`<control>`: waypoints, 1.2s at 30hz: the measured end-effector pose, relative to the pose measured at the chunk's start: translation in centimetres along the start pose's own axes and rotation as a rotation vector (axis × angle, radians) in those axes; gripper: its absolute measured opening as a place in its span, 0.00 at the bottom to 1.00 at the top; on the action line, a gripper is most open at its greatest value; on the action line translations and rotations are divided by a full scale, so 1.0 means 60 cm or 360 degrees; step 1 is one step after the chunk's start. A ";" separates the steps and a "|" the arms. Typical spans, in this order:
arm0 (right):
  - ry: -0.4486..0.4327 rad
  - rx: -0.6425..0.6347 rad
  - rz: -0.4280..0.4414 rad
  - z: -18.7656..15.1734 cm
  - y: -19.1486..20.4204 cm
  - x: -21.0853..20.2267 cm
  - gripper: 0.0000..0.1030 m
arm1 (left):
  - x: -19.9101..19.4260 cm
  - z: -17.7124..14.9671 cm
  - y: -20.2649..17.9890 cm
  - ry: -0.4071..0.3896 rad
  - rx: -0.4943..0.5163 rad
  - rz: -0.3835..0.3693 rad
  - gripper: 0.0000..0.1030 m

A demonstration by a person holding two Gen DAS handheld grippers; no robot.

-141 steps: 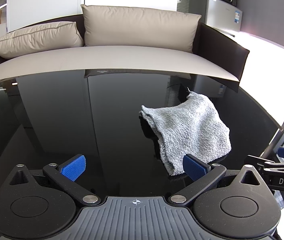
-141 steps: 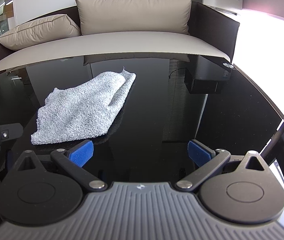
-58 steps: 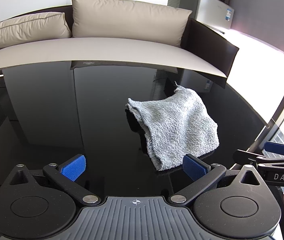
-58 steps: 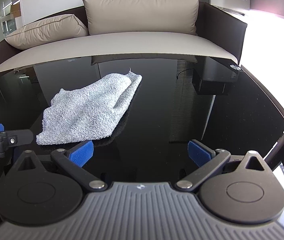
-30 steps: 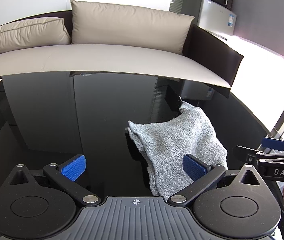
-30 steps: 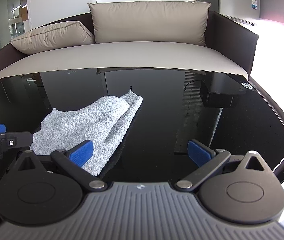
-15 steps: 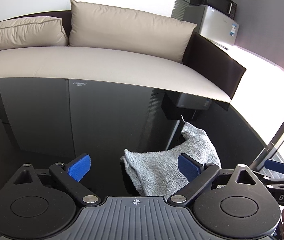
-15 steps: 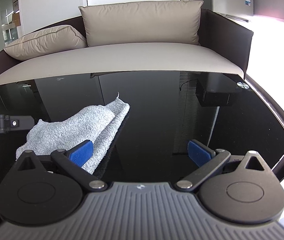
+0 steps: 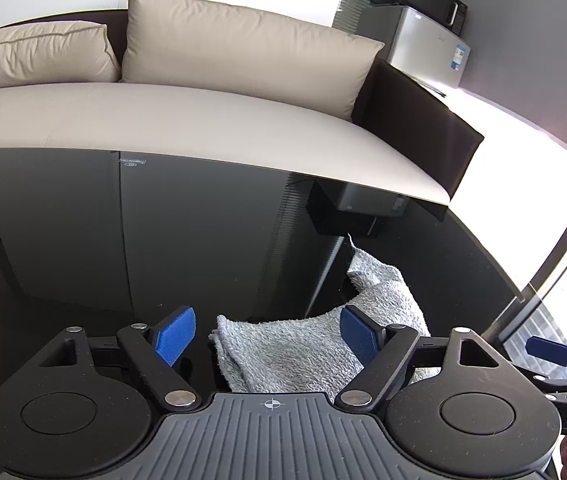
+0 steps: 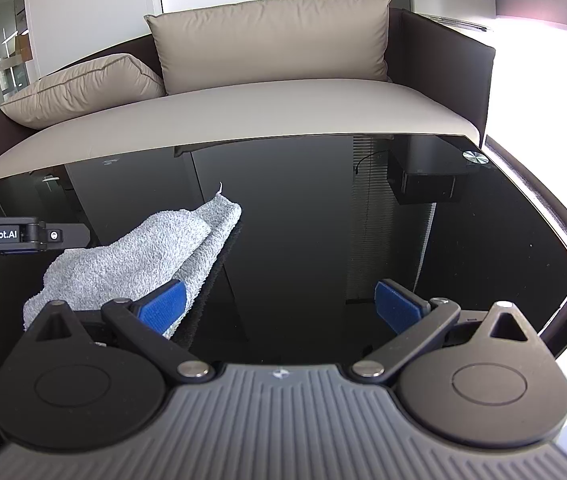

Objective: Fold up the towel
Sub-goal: 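Lower the left gripper onto a towel edge and close it, then lift the towel edge with the left gripper while the right gripper approaches the towel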

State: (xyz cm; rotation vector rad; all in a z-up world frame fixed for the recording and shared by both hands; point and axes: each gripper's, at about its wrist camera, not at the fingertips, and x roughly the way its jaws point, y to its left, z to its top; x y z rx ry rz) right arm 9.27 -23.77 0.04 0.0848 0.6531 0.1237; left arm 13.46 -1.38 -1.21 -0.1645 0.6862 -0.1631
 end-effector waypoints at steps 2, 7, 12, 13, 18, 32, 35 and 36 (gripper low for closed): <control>0.0004 0.0007 0.0007 0.000 -0.002 -0.001 1.00 | 0.004 0.000 -0.001 0.0010 -0.0001 -0.0002 0.73; 0.0005 0.0022 0.0006 -0.001 -0.007 0.001 1.00 | 0.017 -0.002 0.002 0.0030 -0.0040 -0.0030 0.68; 0.0000 0.0034 0.0008 0.000 -0.009 0.000 1.00 | 0.028 -0.005 -0.002 0.0050 -0.0025 -0.0011 0.65; 0.0000 0.0035 0.0008 0.000 -0.010 0.000 1.00 | 0.028 -0.006 -0.002 0.0042 -0.0026 -0.0011 0.65; 0.0015 0.0060 -0.0005 -0.002 -0.014 0.003 1.00 | 0.026 -0.007 -0.003 0.0031 -0.0017 -0.0016 0.48; 0.0023 0.0044 -0.0020 -0.003 -0.009 0.004 1.00 | 0.017 -0.009 -0.005 0.0048 -0.0024 -0.0070 0.06; 0.0030 0.0041 -0.0023 -0.004 -0.010 0.005 1.00 | 0.013 -0.008 -0.010 0.0045 0.0000 -0.0069 0.04; 0.0031 0.0040 -0.0024 -0.004 -0.009 0.006 1.00 | 0.012 -0.008 -0.012 0.0042 0.0009 -0.0070 0.04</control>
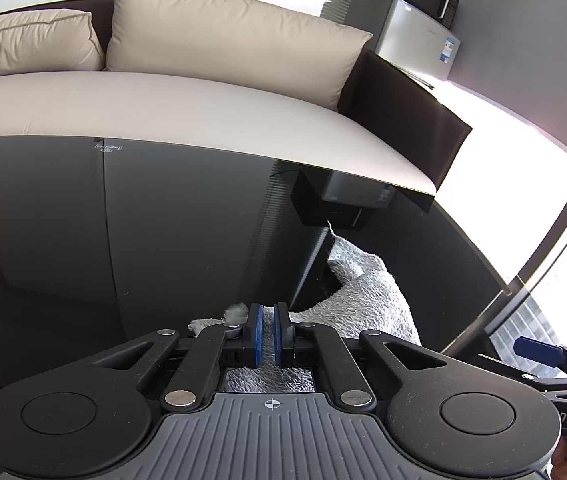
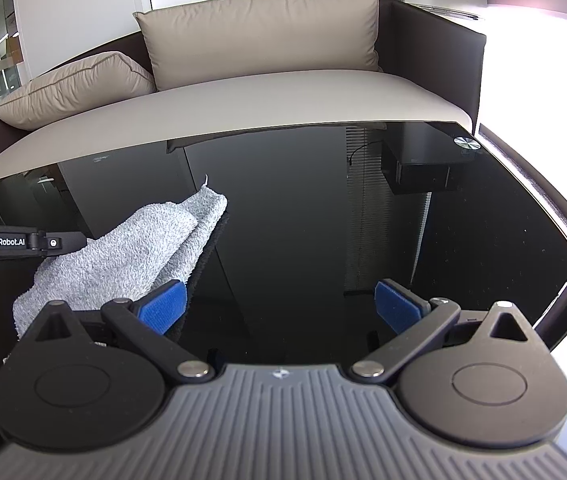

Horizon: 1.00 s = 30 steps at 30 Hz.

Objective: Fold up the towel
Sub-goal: 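Lift the towel edge with the left gripper while the right gripper approaches the towel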

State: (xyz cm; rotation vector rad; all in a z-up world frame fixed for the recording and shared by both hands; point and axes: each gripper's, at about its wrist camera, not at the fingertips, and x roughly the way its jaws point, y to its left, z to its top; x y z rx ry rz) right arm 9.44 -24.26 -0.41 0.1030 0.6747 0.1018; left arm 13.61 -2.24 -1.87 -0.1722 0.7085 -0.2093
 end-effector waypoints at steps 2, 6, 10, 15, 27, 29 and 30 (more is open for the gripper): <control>-0.0001 -0.0001 -0.0001 0.000 -0.001 0.000 1.00 | -0.002 0.000 -0.003 -0.0006 0.0018 -0.0001 0.03; -0.0002 -0.0003 -0.0003 0.000 -0.001 -0.002 1.00 | -0.018 0.003 -0.013 -0.0042 0.0072 -0.0015 0.03; -0.0005 -0.0007 -0.0003 0.000 0.001 -0.003 1.00 | -0.042 0.010 -0.018 -0.0110 0.0084 -0.0027 0.03; -0.0013 -0.0017 -0.0002 0.000 0.003 -0.005 1.00 | -0.089 0.023 -0.033 -0.0222 0.0124 -0.0101 0.03; -0.0019 -0.0038 0.0013 0.001 0.005 -0.007 1.00 | -0.178 0.041 -0.063 -0.0438 0.0175 -0.0199 0.03; -0.0019 -0.0049 0.0018 0.001 0.006 -0.006 1.00 | -0.192 0.044 -0.063 -0.0480 0.0166 -0.0196 0.03; -0.0021 -0.0051 0.0018 0.002 0.007 -0.006 1.00 | -0.201 0.047 -0.063 -0.0503 0.0161 -0.0202 0.03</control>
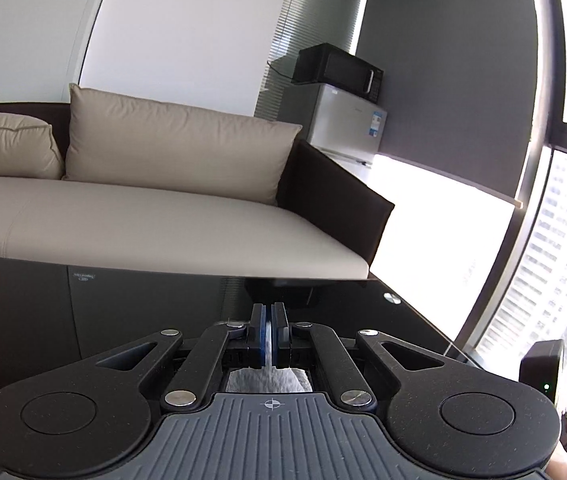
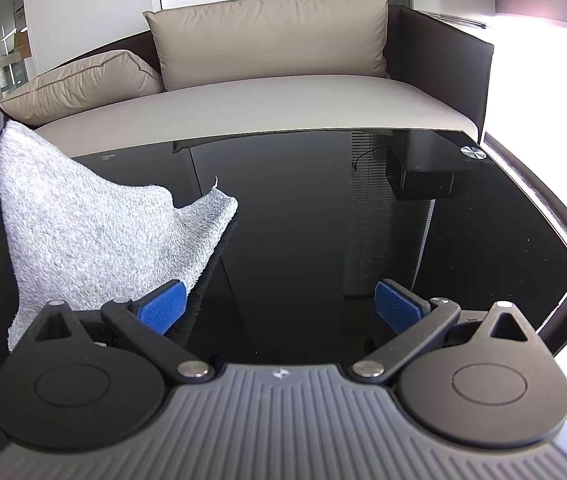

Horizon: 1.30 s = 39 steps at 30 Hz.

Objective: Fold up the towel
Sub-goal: 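Lift the towel edge with the left gripper while the right gripper approaches the towel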

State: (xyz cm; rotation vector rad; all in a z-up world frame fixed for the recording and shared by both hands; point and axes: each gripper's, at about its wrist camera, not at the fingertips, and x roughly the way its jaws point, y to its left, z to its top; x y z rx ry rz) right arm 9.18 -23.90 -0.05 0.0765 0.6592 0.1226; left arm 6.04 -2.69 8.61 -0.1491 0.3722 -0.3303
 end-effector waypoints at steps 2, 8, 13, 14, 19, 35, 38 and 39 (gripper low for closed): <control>-0.0005 -0.0003 0.0012 0.001 0.002 0.001 1.00 | -0.008 0.006 -0.001 -0.0018 -0.0013 -0.0002 0.03; 0.0004 -0.0016 0.0017 0.001 0.011 0.009 1.00 | 0.033 -0.022 0.028 0.0208 -0.0067 0.0067 0.04; -0.0001 -0.0027 0.0012 0.001 0.014 0.010 1.00 | 0.094 -0.069 0.072 0.0440 -0.0174 0.0147 0.13; 0.0002 -0.0026 0.0012 0.001 0.014 0.011 1.00 | 0.103 -0.076 0.079 0.0473 -0.0204 0.0156 0.22; 0.0009 -0.0028 0.0022 0.000 0.015 0.011 1.00 | 0.111 -0.096 0.087 0.0540 -0.0230 0.0203 0.53; 0.0007 -0.0022 0.0010 0.002 0.012 0.011 1.00 | 0.111 -0.122 0.080 0.0585 -0.0169 0.0195 0.63; 0.0007 -0.0021 0.0004 0.002 0.011 0.011 1.00 | 0.113 -0.124 0.080 0.0581 -0.0164 0.0201 0.55; 0.0009 -0.0020 0.0003 0.002 0.010 0.012 1.00 | 0.114 -0.125 0.080 0.0578 -0.0161 0.0200 0.52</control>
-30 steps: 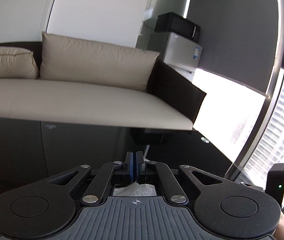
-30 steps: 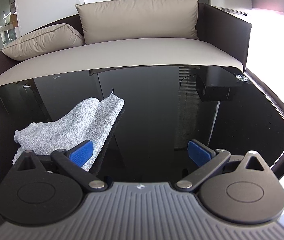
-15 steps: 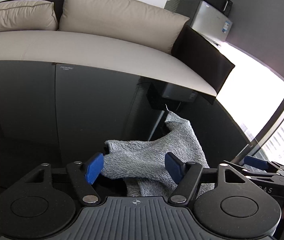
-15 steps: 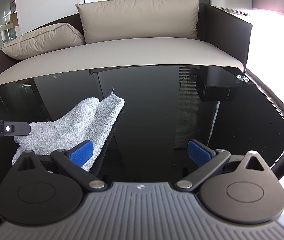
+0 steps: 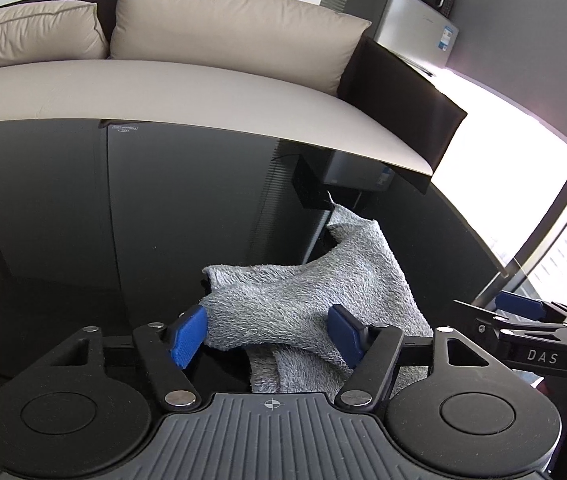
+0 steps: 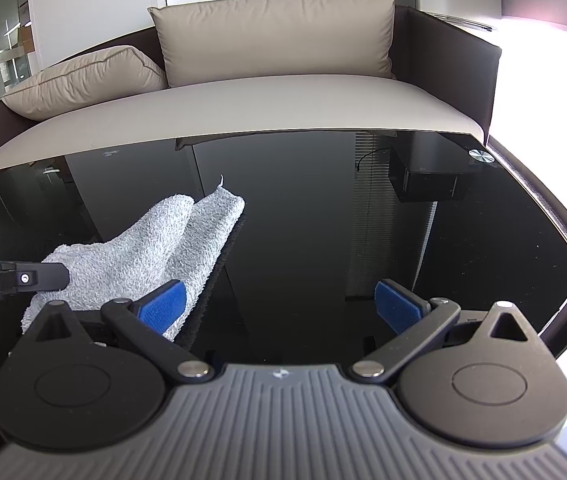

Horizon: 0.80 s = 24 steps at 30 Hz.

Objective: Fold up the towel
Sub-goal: 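Lift the towel edge with the left gripper while the right gripper approaches the towel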

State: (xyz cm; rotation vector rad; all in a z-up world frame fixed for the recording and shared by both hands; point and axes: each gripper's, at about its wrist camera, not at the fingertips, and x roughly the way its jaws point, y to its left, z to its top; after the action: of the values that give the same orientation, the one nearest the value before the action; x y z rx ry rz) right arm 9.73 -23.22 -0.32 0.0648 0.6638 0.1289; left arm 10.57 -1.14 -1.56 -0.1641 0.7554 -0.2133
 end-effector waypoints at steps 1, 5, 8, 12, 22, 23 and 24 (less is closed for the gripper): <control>0.0003 0.0003 0.0001 0.000 -0.001 0.000 1.00 | 0.001 0.000 0.001 -0.0003 0.0000 -0.0012 0.49; 0.0003 0.0006 0.0004 -0.001 -0.001 0.001 1.00 | 0.005 -0.001 -0.001 0.0009 0.0004 -0.0039 0.28; 0.0000 0.0007 0.0000 -0.001 -0.001 0.001 1.00 | 0.005 0.000 -0.006 0.0001 0.0042 -0.0055 0.11; -0.0002 0.0013 -0.0006 -0.001 -0.004 0.000 1.00 | -0.009 0.002 -0.010 -0.0051 0.0055 -0.0067 0.09; -0.0003 0.0002 -0.0006 0.000 0.000 0.000 1.00 | -0.034 -0.003 -0.031 -0.0101 0.0190 -0.0041 0.10; -0.0003 0.0001 -0.0008 0.000 0.000 0.000 1.00 | -0.038 -0.002 -0.034 -0.0117 0.0198 -0.0042 0.10; -0.0003 0.0003 -0.0009 0.000 0.000 0.000 1.00 | -0.045 -0.001 -0.038 -0.0146 0.0213 -0.0038 0.10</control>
State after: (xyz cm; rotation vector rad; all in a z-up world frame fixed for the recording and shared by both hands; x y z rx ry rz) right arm 9.74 -23.24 -0.34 0.0650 0.6623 0.1228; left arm 8.30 -2.65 0.69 -0.0553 0.6462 -0.2764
